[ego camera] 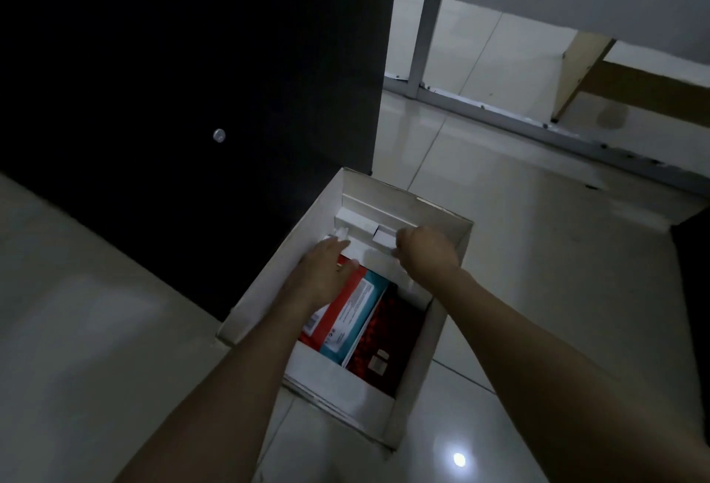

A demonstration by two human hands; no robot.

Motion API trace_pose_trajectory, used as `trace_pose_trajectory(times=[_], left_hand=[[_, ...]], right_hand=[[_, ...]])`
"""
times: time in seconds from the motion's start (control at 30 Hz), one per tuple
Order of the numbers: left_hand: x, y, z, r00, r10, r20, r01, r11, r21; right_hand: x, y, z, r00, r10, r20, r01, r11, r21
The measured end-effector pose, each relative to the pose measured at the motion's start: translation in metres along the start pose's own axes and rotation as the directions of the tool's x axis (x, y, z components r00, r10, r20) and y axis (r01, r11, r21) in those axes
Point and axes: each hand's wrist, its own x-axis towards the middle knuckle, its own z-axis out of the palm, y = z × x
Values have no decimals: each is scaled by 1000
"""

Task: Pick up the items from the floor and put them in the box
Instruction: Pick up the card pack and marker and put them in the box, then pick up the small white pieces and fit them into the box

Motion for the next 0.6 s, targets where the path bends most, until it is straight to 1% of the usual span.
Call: trace_pose_trajectory(times=[0.03,0.07,0.13,0.23,0.33,0.43,0.53,0.6], left_hand=[[-7,6,-5,997,1,-76,-7,996,-84],[-16,12,-12,989,9,-147,-26,993,-117],[-38,24,-30,969,15,-245,-46,992,-120],[-86,32,-58,956,-43,-289,-14,981,-192],[-136,19,-86,942,-110,-318,38,974,-224],[-187,-12,-121,923,-151,-353,56,963,-265],[-246,-66,-157,883,-215,-418,110,959,-261],[-291,-112,-181,854,-271,-444,151,946,-286]], right_hand=[[-8,-4,-6,1000,10,-27,-8,996,89],[-19,-10,-12,998,16,-57,-6,985,171],[-44,-24,-23,990,7,-140,33,958,284],[-93,-53,-38,975,-40,-219,122,919,376],[-134,-91,-51,954,-119,-274,220,901,375],[-161,-140,-60,926,-186,-330,308,875,373],[-185,-207,-58,891,-265,-368,398,846,354],[-205,-263,-51,877,-329,-351,451,816,361]])
